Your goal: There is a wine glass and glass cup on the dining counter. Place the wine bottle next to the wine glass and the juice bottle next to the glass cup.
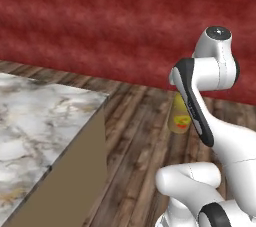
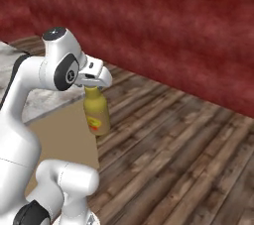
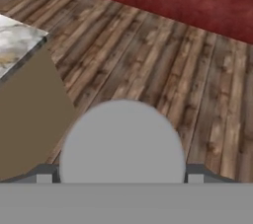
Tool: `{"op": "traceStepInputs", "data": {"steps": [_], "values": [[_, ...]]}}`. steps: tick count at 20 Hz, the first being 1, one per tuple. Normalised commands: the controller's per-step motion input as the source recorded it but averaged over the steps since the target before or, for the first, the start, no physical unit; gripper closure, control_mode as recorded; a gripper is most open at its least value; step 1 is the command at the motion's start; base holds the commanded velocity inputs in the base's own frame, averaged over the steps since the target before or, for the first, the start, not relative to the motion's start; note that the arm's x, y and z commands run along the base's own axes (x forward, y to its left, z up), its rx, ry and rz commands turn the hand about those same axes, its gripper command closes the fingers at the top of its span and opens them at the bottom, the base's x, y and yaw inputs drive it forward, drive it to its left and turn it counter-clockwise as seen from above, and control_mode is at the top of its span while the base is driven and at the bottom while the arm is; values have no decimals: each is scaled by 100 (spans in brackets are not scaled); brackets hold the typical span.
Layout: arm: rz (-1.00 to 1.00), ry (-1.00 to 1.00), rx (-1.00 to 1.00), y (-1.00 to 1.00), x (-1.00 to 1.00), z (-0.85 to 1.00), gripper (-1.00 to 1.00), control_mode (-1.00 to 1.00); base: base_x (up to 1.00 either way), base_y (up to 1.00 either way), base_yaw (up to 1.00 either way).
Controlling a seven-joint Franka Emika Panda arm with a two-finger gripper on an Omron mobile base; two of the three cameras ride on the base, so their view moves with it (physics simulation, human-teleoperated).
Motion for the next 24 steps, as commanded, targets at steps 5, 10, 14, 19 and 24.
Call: {"op": "traceStepInputs", "data": {"steps": [5,10,14,19,24], "values": [[0,0,0,0,0,0,100,100,83,-23,0],[0,0,0,0,0,0,100,100,85,-23,2],[0,0,0,0,0,0,100,100,85,-23,3],[0,0,0,0,0,0,100,100,85,-22,2],[0,0,0,0,0,0,100,100,87,-13,5]]}}
